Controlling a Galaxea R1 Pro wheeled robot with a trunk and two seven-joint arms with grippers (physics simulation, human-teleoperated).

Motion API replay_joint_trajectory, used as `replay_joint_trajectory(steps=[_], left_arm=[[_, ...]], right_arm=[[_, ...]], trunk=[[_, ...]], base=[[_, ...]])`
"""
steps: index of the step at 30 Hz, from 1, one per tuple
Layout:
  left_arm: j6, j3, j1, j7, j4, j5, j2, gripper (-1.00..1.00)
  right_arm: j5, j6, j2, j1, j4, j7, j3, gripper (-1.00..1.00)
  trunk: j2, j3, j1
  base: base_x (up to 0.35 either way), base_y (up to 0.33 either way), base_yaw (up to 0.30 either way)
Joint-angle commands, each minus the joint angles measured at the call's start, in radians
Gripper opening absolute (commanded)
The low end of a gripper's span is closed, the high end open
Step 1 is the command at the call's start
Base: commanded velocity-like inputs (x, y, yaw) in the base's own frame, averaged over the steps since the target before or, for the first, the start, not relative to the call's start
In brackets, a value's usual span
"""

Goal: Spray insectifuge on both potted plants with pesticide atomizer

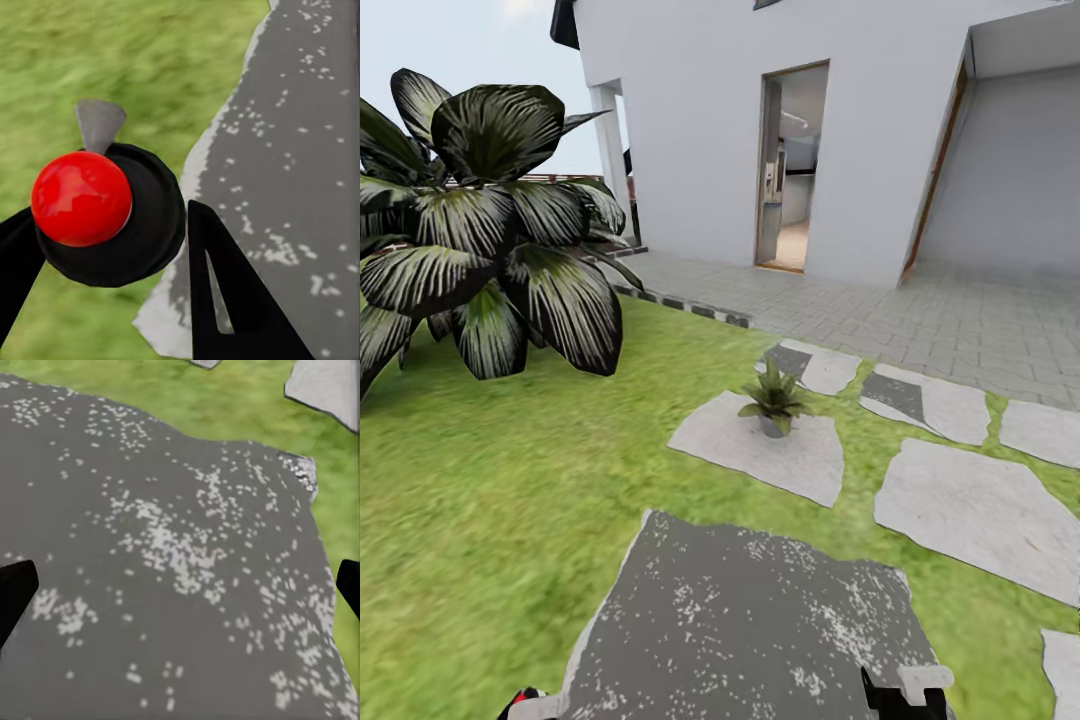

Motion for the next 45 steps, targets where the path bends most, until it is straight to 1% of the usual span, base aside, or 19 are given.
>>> replay_joint_trajectory(steps=[1,26,45], left_arm=[[-0.003,0.002,-0.001,-0.001,0.000,0.001,0.000,-1.00],[-0.003,0.004,0.000,-0.001,0.000,0.002,0.000,-1.00],[-0.003,0.004,0.000,-0.001,0.000,0.002,0.000,-1.00]], right_arm=[[0.001,-0.003,0.000,-0.001,0.001,0.000,0.000,1.00],[0.002,-0.004,0.006,-0.001,0.001,0.003,0.000,1.00],[0.002,-0.003,0.006,0.000,0.001,0.003,0.000,1.00]], trunk=[[0.000,-0.001,0.000],[0.000,-0.001,0.000],[0.000,-0.001,0.000]], base=[[0.304,0.212,-0.262],[0.294,0.224,-0.262],[0.246,0.257,-0.262]])
